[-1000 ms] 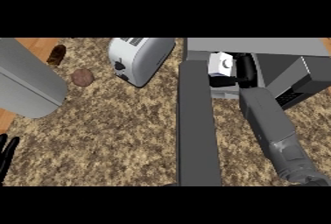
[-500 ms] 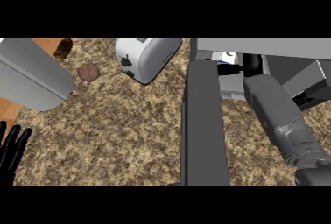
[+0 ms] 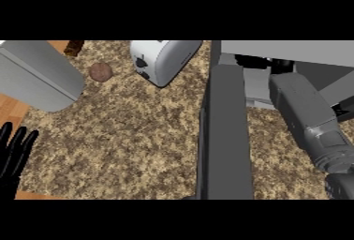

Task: Pick up the milk, place it into the microwave and close the microwave

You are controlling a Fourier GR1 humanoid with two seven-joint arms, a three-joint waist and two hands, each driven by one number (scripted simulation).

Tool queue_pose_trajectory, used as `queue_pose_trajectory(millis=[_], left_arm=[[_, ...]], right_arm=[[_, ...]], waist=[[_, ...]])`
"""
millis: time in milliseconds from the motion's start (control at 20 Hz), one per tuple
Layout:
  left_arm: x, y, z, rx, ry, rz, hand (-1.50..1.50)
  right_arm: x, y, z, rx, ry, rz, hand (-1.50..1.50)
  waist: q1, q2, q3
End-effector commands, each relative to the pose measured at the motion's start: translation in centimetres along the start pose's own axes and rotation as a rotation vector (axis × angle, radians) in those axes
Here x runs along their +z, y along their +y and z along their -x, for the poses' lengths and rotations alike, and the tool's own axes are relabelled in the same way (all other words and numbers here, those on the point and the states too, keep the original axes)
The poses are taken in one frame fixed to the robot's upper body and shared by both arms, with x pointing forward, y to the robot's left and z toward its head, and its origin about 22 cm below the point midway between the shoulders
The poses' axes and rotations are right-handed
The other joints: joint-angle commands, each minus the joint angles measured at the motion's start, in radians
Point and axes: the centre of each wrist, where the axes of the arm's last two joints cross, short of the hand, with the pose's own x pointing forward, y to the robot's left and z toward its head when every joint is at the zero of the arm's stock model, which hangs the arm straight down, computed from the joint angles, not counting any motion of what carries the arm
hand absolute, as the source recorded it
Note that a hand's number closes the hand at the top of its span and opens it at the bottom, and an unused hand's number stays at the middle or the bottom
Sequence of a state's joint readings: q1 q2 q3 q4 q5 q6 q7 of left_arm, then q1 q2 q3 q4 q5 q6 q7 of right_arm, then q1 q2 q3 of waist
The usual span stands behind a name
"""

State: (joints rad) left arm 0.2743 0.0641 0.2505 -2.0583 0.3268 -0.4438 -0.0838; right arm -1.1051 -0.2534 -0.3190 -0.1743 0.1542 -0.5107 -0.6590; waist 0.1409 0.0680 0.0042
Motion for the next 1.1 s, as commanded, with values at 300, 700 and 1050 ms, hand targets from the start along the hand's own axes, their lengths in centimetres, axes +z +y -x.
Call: queue_pose_trajectory(millis=[300,700,1050], left_arm=[[-1.5,-0.8,0.3,-0.049,0.011,0.041,-1.5],[-2.3,-1.7,0.7,-0.035,-0.004,0.07,-1.5],[-3.0,-2.4,1.3,-0.034,0.011,0.093,-1.5]], right_arm=[[0.2,0.3,0.1,0.297,-0.081,0.086,-1.5],[0.2,1.3,-0.6,0.138,0.045,-0.024,-1.5],[0.3,2.3,-1.2,0.031,0.07,-0.06,-1.5]], waist=[[0.032,0.017,0.0],[0.04,0.018,0.004],[0.03,0.018,0.003]])
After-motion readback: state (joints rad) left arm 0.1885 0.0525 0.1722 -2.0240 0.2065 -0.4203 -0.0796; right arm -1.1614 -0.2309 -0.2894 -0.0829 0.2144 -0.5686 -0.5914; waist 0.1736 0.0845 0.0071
